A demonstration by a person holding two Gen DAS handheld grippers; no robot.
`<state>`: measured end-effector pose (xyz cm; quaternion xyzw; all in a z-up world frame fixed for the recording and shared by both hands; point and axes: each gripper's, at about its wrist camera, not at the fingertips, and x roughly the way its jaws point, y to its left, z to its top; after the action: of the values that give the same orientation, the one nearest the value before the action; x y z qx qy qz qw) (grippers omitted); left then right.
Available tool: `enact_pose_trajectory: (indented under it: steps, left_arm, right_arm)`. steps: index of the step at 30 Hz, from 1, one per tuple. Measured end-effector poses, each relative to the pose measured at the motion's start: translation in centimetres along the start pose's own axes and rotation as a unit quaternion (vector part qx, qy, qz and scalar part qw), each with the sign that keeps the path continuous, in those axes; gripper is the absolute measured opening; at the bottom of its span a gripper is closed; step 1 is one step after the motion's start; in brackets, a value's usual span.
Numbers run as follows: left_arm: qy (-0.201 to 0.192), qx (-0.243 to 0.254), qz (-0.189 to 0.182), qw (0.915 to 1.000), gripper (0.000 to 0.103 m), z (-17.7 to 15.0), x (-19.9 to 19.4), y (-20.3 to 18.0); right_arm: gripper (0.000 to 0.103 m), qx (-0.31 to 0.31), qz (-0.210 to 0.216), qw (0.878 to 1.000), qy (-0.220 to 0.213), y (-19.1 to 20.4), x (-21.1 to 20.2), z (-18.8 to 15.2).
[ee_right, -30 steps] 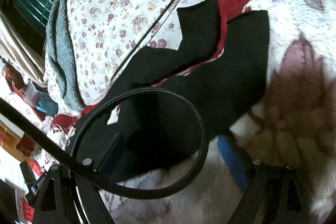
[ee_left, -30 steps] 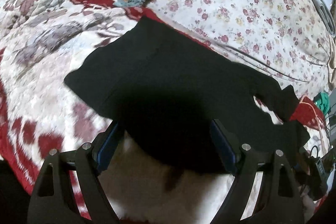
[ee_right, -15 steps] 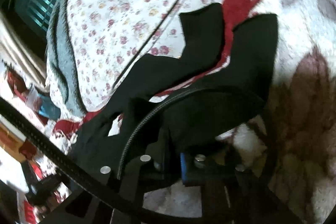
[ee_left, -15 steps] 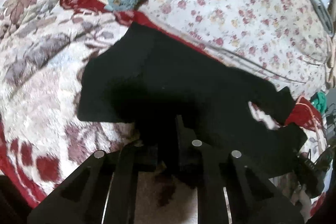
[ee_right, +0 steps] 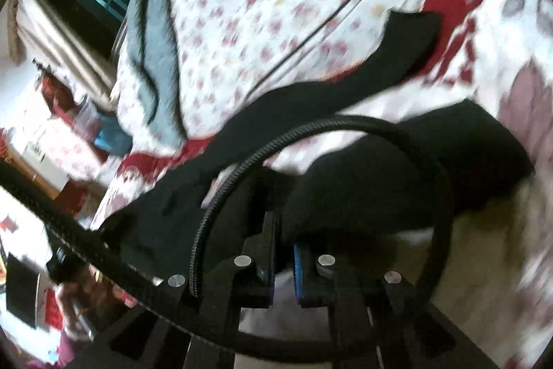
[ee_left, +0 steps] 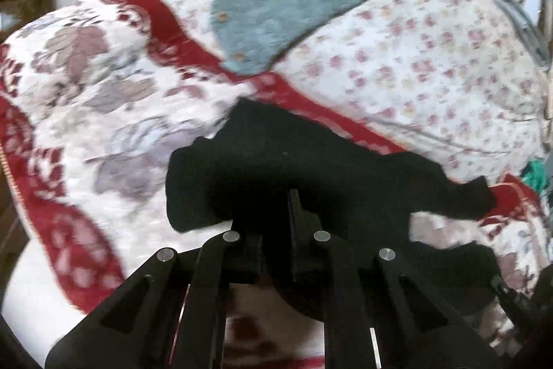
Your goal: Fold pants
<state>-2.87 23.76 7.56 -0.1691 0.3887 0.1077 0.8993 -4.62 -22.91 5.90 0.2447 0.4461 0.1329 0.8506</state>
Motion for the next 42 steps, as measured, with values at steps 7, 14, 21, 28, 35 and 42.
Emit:
enact_pose_trajectory:
  steps: [7, 14, 21, 28, 35, 42]
  left_arm:
    - [0.041, 0.024, 0.027, 0.9985, 0.015, -2.5, 1.9, 0.6]
    - [0.021, 0.019, 0.052, 0.9983, 0.022, -1.8, -1.6, 1.1]
    - [-0.030, 0.039, 0.037, 0.9981, 0.040, -1.1, -5.8, -1.3]
    - [0.016, 0.078, -0.058, 0.9951, 0.042, -1.8, -3.8, -9.1]
    - [0.075, 0.154, -0.139, 0.9753, 0.042, -5.6, -0.3, -19.8]
    - [0.137, 0.206, -0.146, 0.9578, 0.042, -9.9, 4.6, -25.6]
  right_arm:
    - [0.022, 0.066, 0.000, 0.997, 0.041, -1.8, 0.5, -2.0]
    - [0.049, 0.119, -0.067, 0.990, -0.019, -6.4, -4.7, -1.0]
    - [0.048, 0.158, -0.063, 0.985, -0.037, -9.2, -4.1, 0.5]
    - [0.006, 0.130, -0.068, 0.986, -0.078, -9.6, -3.2, 1.4]
    - [0.005, 0.043, -0.154, 0.983, -0.091, -7.2, -7.3, 1.8]
    - [0.009, 0.035, -0.219, 0.975, -0.006, -7.7, -5.9, 0.9]
